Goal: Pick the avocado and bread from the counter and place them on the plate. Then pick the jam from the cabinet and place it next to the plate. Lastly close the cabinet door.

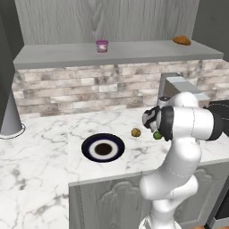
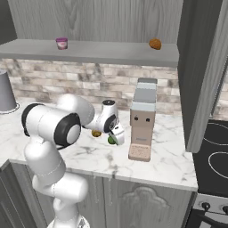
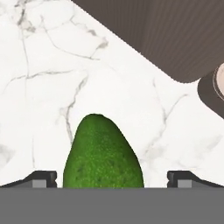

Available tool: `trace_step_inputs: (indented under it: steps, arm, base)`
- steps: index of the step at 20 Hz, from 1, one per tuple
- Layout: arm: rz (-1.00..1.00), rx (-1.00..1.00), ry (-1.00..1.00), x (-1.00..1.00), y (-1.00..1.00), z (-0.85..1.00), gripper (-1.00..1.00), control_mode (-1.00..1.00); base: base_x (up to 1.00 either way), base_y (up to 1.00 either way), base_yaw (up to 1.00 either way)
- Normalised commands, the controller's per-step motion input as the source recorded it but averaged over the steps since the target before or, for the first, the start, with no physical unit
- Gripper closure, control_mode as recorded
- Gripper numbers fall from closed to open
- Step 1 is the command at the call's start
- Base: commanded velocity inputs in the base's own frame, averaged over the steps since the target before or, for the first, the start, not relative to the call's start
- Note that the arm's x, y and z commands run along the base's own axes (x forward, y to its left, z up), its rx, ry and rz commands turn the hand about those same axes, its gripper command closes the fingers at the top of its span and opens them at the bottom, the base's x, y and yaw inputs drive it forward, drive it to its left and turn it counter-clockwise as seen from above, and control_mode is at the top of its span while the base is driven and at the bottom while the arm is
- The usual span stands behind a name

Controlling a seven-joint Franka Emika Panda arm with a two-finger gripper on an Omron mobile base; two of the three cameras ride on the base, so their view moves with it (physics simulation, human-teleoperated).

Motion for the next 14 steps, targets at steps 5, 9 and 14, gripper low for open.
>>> trace_step_inputs:
  steps: [5,9,14]
  arm:
    - [-0.01,0.00,0.00,0.03,0.00,-0.22,-1.00,-1.00]
    - [-0.01,0.00,0.00,0.00,0.00,-0.23,-1.00,-1.00]
    - [-0.02,0.00,0.00,0.04,0.00,-0.29,1.00,-1.00]
  base:
    - [0.00,0.00,0.00]
    - [0.00,0.00,0.00]
    - [0.00,0.00,0.00]
